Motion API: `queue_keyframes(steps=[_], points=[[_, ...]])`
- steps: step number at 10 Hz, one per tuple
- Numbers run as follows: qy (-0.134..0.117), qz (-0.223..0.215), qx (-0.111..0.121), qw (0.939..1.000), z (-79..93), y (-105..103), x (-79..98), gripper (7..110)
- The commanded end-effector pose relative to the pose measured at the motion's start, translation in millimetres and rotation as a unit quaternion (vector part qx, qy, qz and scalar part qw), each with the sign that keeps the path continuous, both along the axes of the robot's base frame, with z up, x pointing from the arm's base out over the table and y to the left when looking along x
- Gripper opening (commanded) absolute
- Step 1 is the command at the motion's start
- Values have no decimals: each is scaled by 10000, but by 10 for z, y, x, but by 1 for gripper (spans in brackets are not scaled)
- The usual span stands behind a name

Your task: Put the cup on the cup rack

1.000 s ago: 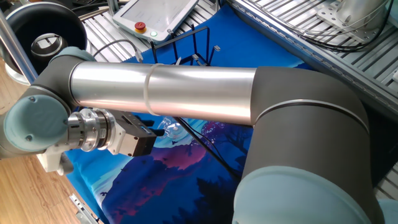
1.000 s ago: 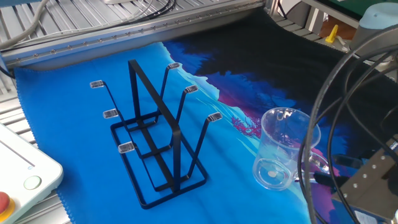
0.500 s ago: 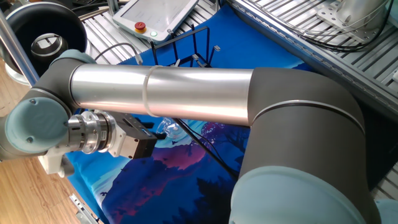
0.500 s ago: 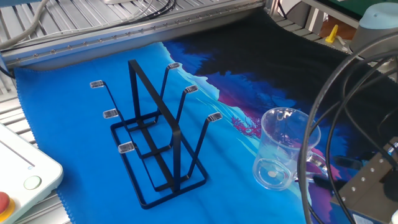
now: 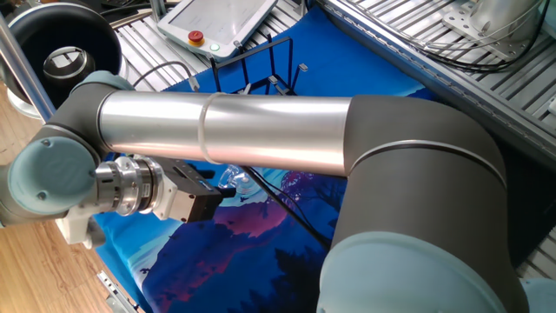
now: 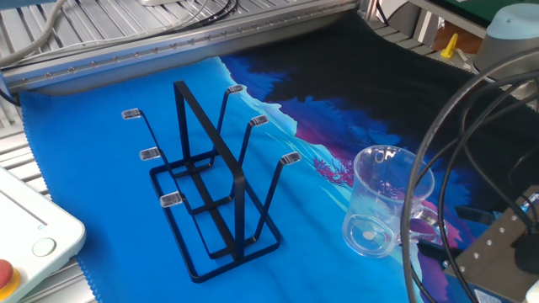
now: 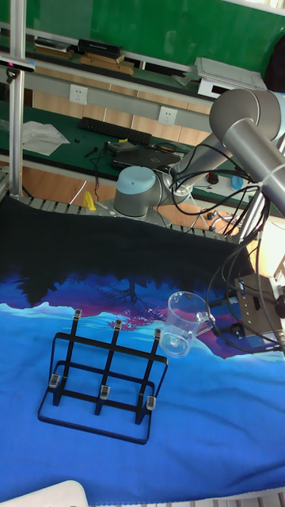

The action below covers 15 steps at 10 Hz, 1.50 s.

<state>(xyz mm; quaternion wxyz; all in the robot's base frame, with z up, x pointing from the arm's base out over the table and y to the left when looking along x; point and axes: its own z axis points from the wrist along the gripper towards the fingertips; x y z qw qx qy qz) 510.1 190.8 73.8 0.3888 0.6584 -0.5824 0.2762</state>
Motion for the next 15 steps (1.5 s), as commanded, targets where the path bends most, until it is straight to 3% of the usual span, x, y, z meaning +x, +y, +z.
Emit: queue_keyframes(steps=[1, 2, 6, 10, 15], points=[[-12, -213, 4, 9998, -7, 9, -92, 66], [-47, -338, 46, 9994, -33, 31, -130, 44], [-207, -652, 88, 9976, -98, 41, -210, 44], [-295, -676, 217, 9970, -204, 40, -167, 44], [-392, -640, 315, 9967, -203, -32, -48, 44]])
